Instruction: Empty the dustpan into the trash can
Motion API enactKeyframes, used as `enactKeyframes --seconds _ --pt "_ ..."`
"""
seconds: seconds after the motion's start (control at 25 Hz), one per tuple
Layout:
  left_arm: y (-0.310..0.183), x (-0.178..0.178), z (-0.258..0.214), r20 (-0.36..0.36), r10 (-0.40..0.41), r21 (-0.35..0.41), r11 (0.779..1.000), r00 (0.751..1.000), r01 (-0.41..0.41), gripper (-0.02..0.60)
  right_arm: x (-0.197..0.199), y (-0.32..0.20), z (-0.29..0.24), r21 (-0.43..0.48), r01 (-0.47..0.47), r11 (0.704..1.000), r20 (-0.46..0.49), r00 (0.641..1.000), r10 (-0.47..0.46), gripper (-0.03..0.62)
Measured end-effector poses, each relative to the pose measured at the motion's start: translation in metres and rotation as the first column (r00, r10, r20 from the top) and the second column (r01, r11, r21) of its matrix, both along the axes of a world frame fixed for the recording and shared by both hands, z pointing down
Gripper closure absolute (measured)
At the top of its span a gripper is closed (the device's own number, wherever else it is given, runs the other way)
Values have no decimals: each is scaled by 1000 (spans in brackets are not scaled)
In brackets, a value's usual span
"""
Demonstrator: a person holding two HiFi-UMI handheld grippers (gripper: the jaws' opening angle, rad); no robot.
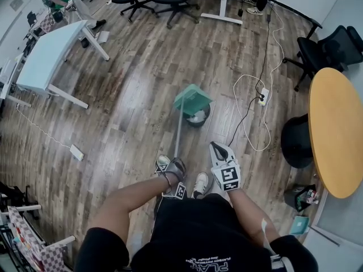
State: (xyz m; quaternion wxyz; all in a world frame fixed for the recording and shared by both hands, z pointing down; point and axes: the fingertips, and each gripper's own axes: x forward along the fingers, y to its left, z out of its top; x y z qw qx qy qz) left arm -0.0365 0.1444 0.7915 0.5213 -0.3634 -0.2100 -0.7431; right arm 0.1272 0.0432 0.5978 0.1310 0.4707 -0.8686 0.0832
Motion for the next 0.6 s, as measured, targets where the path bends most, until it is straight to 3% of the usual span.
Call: enactKeyframes --seconds 0.12,0.24,0.44,0.56,0.6 --pt "-8 12 -10 -120 -77 -11 997 990 76 461 4 1 -1 -3 -11 1000 4 1000 11 571" --pt "-22 25 -29 -263 -151 -15 988 953 152 483 7 1 -1 -1 -18 1000 11 1000 18 571" --pt "-45 34 -61 -440 -243 -13 964 864 265 520 9 1 -4 10 -23 1000 15 1000 23 571" --pt "-55 35 -73 -509 -315 -37 938 801 345 523 10 1 -8 18 -25 1000 20 999 25 571" --pt "-60 36 -78 -544 -334 -47 928 770 369 525 10 1 -9 20 -26 999 21 999 26 571"
